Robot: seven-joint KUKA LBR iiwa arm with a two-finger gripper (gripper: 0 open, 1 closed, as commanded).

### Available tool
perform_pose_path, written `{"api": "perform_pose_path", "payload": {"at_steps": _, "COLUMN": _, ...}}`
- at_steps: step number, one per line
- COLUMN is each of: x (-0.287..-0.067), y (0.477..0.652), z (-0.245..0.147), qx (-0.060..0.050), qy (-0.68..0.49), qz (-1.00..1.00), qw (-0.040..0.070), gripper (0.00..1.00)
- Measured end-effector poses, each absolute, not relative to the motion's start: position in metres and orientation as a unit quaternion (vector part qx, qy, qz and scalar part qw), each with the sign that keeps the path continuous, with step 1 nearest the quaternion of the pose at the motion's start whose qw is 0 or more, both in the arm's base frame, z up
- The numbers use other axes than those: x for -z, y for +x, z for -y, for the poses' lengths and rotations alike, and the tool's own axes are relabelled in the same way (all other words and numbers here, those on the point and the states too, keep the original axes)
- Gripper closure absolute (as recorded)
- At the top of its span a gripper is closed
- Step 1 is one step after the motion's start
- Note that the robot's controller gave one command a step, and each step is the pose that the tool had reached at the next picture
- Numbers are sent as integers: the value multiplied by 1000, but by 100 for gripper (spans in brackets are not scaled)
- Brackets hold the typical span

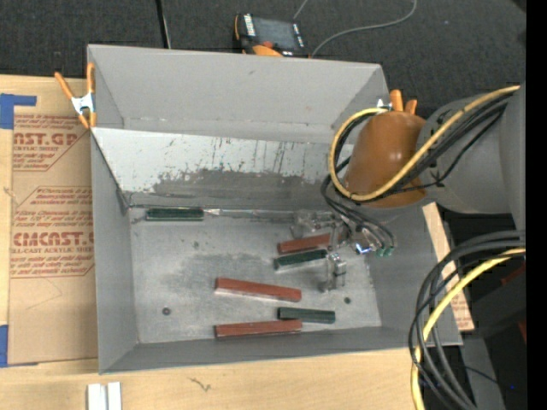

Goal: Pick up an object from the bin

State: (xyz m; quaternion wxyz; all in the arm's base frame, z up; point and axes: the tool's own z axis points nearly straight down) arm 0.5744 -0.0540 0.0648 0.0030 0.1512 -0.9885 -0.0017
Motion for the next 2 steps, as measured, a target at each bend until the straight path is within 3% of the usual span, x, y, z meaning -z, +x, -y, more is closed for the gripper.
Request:
{"api": "perform_pose_path", "payload": {"at_steps": 1, "x": -70, "y": 577, "z": 54, "qx": 1, "qy": 151, "qz": 988, "qw": -1, "gripper": 100}}
{"api": "perform_pose_path", "payload": {"at_steps": 2, "x": -203, "y": 565, "z": 67, "qx": -1, "qy": 185, "qz": 983, "qw": -5, "gripper": 100}}
